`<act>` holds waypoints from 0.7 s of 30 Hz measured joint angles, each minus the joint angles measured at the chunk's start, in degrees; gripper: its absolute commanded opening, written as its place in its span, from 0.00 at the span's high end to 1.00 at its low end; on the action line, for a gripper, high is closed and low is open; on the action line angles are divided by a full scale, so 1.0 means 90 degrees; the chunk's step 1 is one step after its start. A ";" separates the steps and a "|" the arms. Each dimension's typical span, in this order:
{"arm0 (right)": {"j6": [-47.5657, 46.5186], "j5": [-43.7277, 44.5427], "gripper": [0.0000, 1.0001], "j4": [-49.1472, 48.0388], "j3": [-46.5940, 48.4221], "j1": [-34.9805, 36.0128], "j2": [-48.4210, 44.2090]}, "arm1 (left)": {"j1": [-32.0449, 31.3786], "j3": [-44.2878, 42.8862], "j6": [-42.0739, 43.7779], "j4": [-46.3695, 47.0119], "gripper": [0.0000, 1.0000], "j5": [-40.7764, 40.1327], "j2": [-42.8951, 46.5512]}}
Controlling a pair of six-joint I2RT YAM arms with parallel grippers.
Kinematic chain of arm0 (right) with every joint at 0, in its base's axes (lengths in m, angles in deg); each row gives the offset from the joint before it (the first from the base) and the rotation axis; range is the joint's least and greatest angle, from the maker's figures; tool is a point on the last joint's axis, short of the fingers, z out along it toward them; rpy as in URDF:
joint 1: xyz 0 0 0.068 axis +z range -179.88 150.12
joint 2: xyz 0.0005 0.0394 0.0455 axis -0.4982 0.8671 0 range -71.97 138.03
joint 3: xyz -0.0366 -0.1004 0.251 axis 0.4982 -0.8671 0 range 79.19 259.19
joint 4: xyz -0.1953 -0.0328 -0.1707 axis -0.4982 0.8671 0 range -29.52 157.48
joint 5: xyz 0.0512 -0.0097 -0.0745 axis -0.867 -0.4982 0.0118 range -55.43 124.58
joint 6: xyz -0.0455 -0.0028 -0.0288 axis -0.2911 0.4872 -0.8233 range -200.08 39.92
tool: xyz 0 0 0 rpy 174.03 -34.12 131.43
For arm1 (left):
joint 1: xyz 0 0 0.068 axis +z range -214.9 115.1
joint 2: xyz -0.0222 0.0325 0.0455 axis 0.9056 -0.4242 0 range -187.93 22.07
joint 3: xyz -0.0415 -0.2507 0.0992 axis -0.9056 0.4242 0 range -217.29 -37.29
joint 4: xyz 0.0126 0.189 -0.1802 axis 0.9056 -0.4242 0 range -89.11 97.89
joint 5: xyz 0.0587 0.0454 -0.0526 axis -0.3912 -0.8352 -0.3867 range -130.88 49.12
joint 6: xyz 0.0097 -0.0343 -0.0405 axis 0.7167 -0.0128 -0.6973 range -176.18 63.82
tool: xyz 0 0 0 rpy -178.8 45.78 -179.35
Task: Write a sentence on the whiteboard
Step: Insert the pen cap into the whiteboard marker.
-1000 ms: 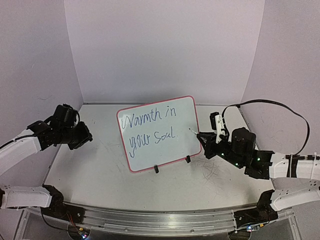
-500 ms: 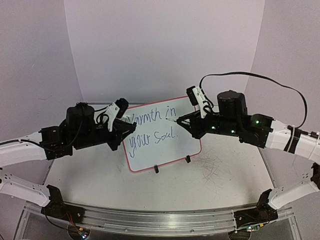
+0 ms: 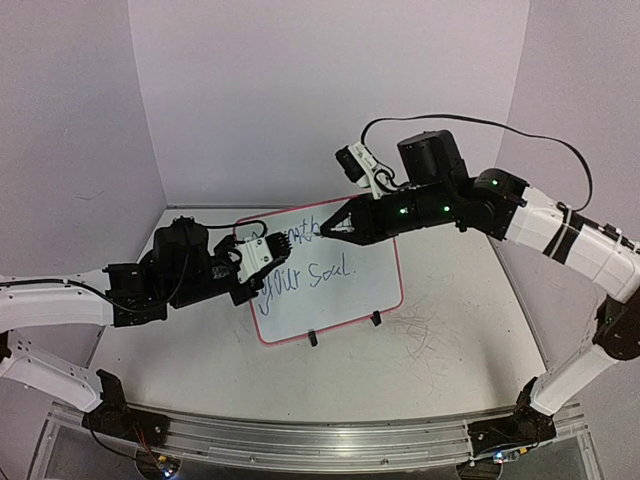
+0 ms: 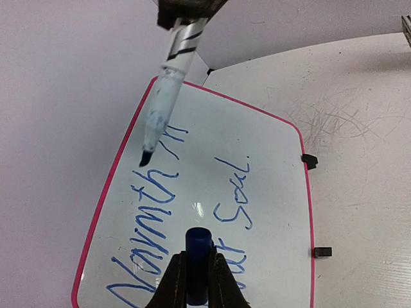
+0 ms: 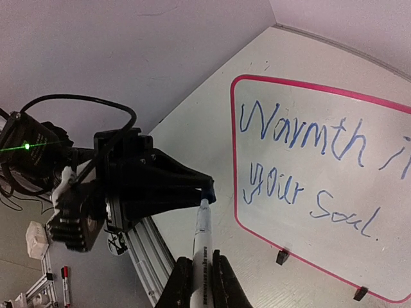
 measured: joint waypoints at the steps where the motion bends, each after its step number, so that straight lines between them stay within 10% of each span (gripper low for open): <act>1: 0.0024 -0.0055 1.00 0.0090 0.0164 0.0000 0.0146 | -0.0002 0.0000 0.0076 0.0000 1.00 -0.0003 -0.0013; 21: 0.0147 -0.0494 1.00 0.0989 0.0786 0.0000 0.0748 | -0.0031 0.0073 0.0377 0.0098 1.00 -0.0008 -0.0056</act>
